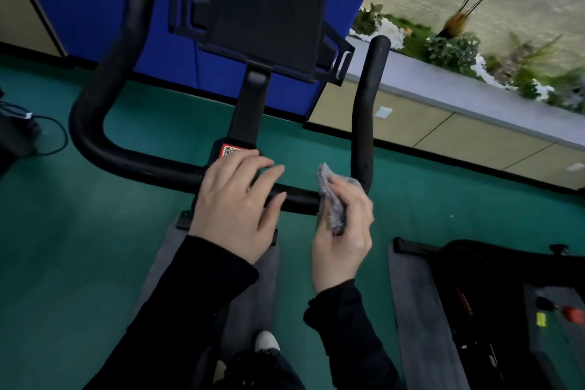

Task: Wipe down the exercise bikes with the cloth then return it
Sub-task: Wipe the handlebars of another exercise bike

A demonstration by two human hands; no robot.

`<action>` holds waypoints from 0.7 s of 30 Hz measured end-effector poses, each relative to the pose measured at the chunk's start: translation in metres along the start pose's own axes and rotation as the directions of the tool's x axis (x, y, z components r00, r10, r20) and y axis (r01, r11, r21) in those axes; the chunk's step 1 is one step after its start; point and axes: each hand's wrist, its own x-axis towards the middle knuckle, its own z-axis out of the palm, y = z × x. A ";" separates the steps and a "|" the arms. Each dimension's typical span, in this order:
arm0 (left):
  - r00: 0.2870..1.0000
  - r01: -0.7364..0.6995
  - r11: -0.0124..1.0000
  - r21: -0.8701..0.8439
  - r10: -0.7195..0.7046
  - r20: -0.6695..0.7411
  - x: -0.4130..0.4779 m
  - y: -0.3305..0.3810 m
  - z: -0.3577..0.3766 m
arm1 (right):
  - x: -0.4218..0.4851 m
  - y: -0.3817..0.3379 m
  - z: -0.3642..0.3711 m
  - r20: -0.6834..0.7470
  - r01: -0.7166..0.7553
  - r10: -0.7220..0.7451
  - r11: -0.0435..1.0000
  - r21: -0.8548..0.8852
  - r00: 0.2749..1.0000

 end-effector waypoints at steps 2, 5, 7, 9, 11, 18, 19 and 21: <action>0.999 -0.025 1.000 0.012 0.025 0.033 0.002 0.000 0.004 | 0.002 0.005 -0.002 -0.078 -0.099 0.101 0.995 0.023 0.992; 0.999 -0.042 0.998 0.037 0.041 0.031 -0.002 -0.006 0.006 | 0.003 0.000 0.004 -0.170 -0.241 0.252 0.967 0.086 0.953; 0.999 -0.048 0.998 0.042 0.048 0.014 -0.001 -0.007 0.008 | -0.001 -0.006 0.009 -0.184 -0.269 0.289 0.955 0.126 0.940; 0.999 -0.053 0.997 0.053 0.053 0.006 -0.001 -0.007 0.010 | -0.003 -0.009 0.011 -0.199 -0.347 0.380 0.920 0.184 0.903; 0.998 -0.058 0.996 0.066 0.058 0.004 -0.001 -0.006 0.011 | -0.001 -0.010 0.010 -0.223 -0.468 0.528 0.841 0.271 0.820; 0.998 -0.058 0.995 0.080 0.055 0.041 -0.001 -0.006 0.010 | 0.001 -0.026 0.015 -0.235 -0.621 0.735 0.668 0.409 0.636; 0.997 -0.059 0.995 0.075 0.055 0.050 -0.001 -0.005 0.009 | 0.002 -0.026 0.015 -0.217 -0.648 0.779 0.615 0.448 0.589; 0.996 -0.065 0.996 0.060 0.061 0.059 -0.001 -0.005 0.008 | 0.003 -0.026 0.016 -0.147 -0.675 0.852 0.492 0.550 0.502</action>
